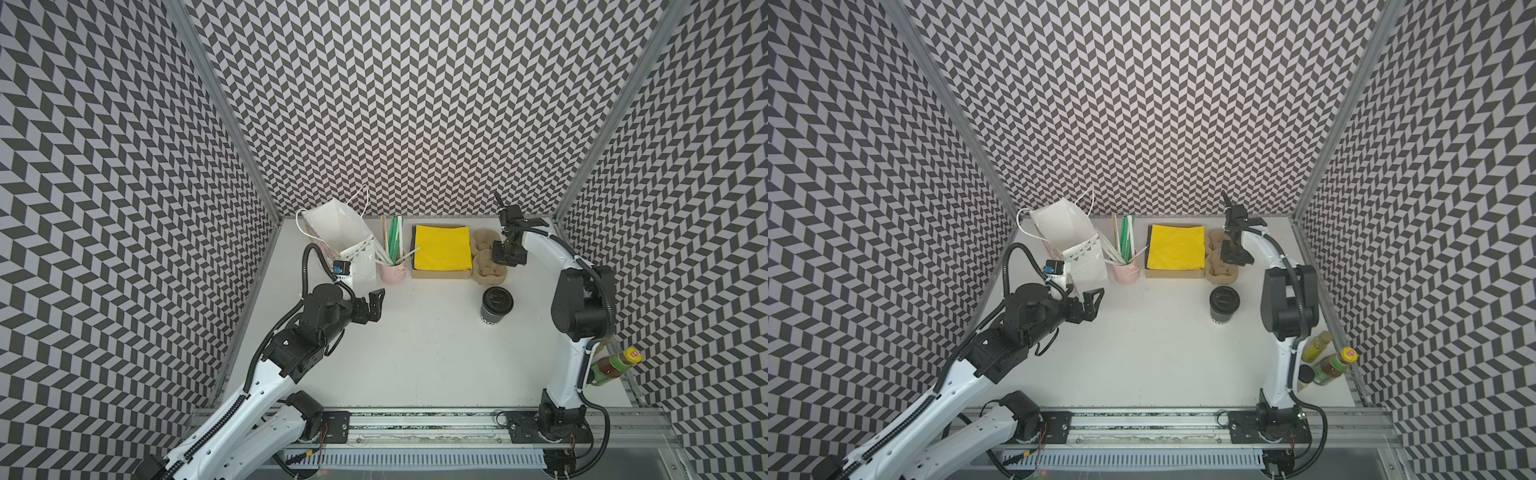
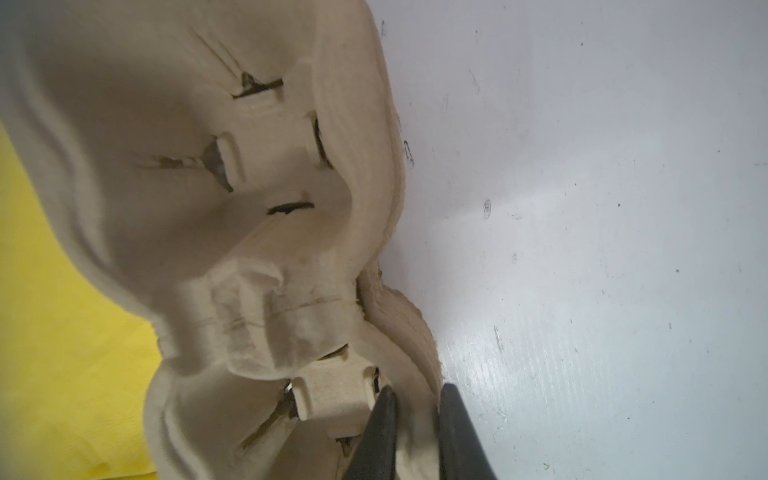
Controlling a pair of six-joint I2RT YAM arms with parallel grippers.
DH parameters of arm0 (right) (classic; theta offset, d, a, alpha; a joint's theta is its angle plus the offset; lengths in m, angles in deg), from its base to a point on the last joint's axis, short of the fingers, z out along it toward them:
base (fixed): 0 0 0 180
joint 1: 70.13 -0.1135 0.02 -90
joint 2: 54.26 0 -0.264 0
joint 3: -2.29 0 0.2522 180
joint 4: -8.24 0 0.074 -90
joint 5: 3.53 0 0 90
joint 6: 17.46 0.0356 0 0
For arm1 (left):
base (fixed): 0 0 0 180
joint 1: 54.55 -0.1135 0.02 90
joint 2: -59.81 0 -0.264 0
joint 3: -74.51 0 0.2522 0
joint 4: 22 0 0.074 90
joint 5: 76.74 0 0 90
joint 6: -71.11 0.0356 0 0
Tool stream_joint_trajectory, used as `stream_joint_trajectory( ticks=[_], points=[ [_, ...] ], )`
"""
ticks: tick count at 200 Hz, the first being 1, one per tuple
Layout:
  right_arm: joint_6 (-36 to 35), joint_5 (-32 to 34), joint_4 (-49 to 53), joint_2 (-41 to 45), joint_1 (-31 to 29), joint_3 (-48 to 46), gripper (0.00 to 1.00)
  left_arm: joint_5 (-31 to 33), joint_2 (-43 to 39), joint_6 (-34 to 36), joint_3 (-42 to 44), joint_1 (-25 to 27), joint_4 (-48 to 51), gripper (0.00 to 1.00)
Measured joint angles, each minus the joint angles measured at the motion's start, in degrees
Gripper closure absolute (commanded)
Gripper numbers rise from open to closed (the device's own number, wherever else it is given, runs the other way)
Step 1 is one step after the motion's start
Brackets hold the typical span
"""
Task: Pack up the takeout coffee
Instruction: 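Lift the top pulp carrier off the stack with the right gripper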
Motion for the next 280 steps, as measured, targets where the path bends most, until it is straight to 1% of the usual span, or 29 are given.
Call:
stream_joint_trajectory(
  ticks=[59,134,175,221,248,280],
  points=[
    [0.0,-0.7,0.0,0.9,0.02,-0.04,1.0,0.0,-0.09,0.0,0.0,0.0,0.0,0.0],
    [0.07,-1.07,-0.09,4.52,0.02,-0.07,1.0,0.0,-0.11,0.0,0.0,0.0,0.0,0.0],
    [0.04,-2.62,-0.39,5.2,0.02,-0.07,1.0,0.0,-0.11,0.0,0.02,0.0,0.0,0.0],
    [0.04,-6.38,-1.75,7.13,0.02,0.04,1.0,0.02,-0.13,0.0,0.02,0.0,0.0,0.0],
    [0.04,-8.63,-2.58,10.71,0.02,1.42,1.0,0.07,-0.39,0.0,0.02,0.0,0.0,0.0],
    [0.02,-13.33,-4.15,16.63,-0.15,1.81,1.0,1.25,-1.77,-0.04,0.02,0.0,0.04,0.0]
  ],
)
